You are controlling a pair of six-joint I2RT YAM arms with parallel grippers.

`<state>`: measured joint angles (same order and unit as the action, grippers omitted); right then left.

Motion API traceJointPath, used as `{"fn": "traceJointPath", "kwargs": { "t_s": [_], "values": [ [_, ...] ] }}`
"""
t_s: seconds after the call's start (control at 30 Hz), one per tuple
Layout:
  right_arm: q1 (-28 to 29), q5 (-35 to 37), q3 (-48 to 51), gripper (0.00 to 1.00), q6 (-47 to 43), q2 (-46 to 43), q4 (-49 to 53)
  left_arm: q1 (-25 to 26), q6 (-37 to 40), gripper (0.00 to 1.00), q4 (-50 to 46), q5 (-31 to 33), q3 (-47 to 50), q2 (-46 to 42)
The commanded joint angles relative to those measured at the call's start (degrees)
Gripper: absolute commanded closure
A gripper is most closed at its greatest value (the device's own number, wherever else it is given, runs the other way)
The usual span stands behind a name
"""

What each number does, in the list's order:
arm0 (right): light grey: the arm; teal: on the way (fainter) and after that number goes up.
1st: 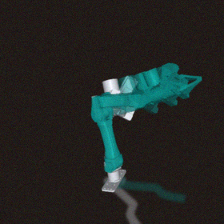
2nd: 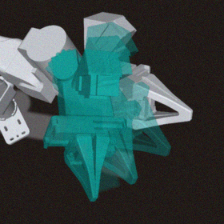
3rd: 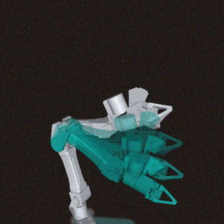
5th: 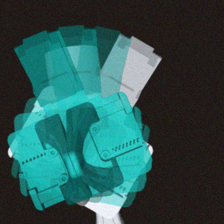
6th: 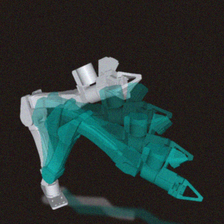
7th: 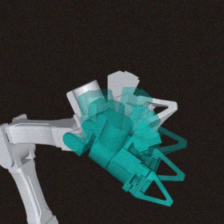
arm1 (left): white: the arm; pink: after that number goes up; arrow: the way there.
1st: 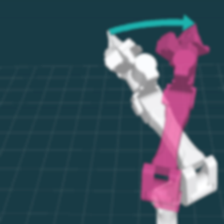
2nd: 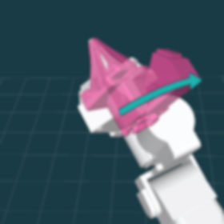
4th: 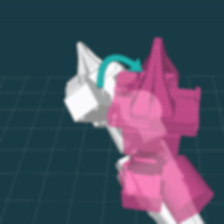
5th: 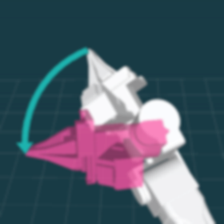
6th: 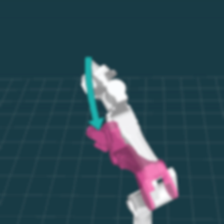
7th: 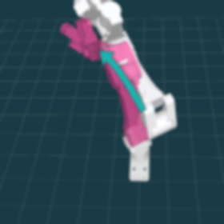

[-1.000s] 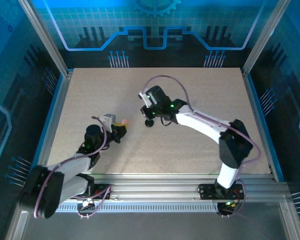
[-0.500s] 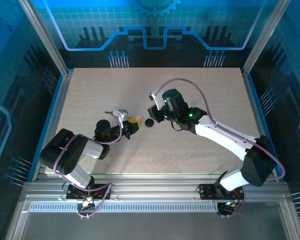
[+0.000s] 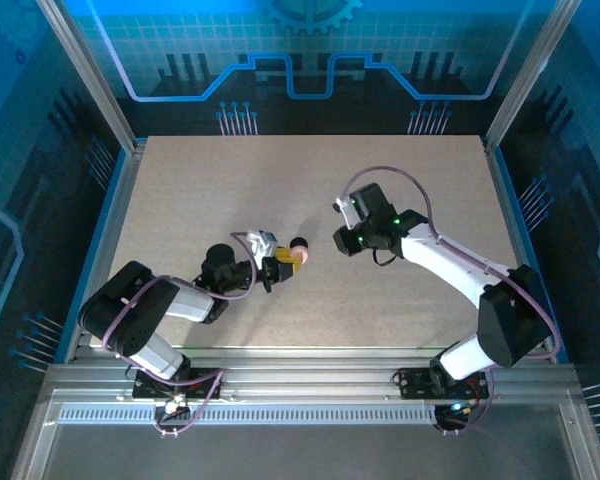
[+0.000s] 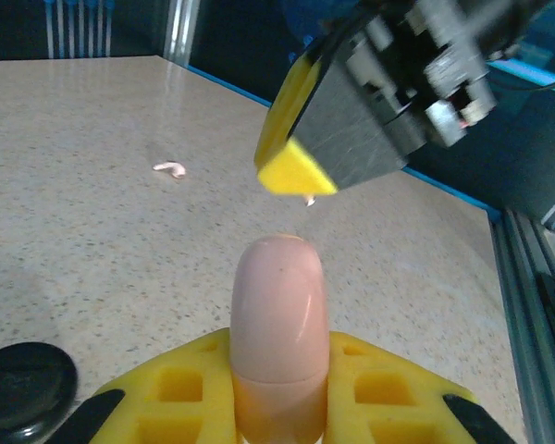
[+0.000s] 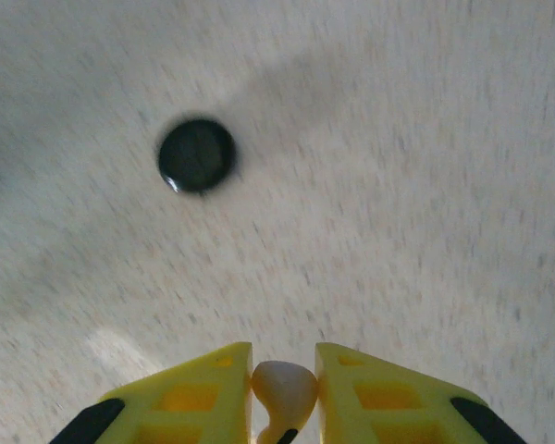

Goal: Insert wireless bluetooth earbuds into charging case

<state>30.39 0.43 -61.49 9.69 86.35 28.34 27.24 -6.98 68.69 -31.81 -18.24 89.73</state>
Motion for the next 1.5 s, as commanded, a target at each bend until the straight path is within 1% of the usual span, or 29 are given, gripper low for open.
{"fn": "traceJointPath", "kwargs": {
  "t_s": [0.0, 0.1, 0.27, 0.57, 0.7, 0.77, 0.87, 1.0, 1.1, 1.17, 1.23, 1.33, 1.47],
  "values": [
    [-2.4, -0.9, 2.4, 0.76, 1.5, 2.4, 7.4, 1.5, 5.7, 0.93, -4.0, -3.4, -1.0, -1.6],
    [-3.7, -1.3, 4.1, 0.76, 2.0, 5.0, 8.5, 2.7, 7.3, 0.93, -7.1, -3.8, -1.5, -2.7],
    [-4.3, -0.4, 2.1, 0.76, 2.4, 8.6, 10.7, 4.2, 8.4, 0.93, -10.5, -4.3, -2.0, -4.5],
    [-4.3, 0.8, -1.1, 0.75, 4.3, 14.9, 14.4, 4.8, 9.1, 0.93, -13.7, -3.8, -2.0, -7.9],
    [-3.9, 0.5, -1.8, 0.73, 4.5, 16.4, 14.7, 4.8, 9.2, 0.93, -15.2, -3.7, -1.9, -9.2],
    [-3.5, 1.0, -1.6, 0.71, 4.6, 15.6, 14.1, 4.8, 9.2, 0.93, -15.6, -3.8, -1.8, -9.9],
    [-3.2, 0.6, -0.7, 0.68, 4.2, 11.4, 12.3, 4.8, 9.5, 0.93, -16.6, -4.1, -1.7, -11.1],
    [-3.2, -3.2, 1.2, 0.67, -0.2, 0.6, 7.6, 4.9, 10.5, 0.93, -19.2, -5.2, -1.7, -13.6],
    [-3.3, -9.6, 4.0, 0.65, -6.0, -8.6, 3.1, 5.3, 12.1, 0.93, -20.8, -6.5, -1.6, -15.9],
    [-3.3, -16.4, 5.8, 0.64, -11.0, -14.9, 0.7, 5.8, 12.5, 0.93, -21.2, -7.2, -1.4, -17.3],
    [-3.2, -23.8, 7.0, 0.61, -16.3, -19.3, -0.7, 6.4, 13.1, 0.92, -21.5, -7.9, -1.4, -18.2],
    [-2.0, -31.3, 7.8, 0.60, -24.0, -23.8, -0.8, 7.6, 14.9, 0.92, -23.3, -8.6, -1.8, -19.6],
    [1.9, -35.2, 8.3, 0.56, -33.9, -26.4, 1.0, 9.1, 17.7, 0.92, -27.6, -8.8, -2.9, -21.9]
  ]
}}
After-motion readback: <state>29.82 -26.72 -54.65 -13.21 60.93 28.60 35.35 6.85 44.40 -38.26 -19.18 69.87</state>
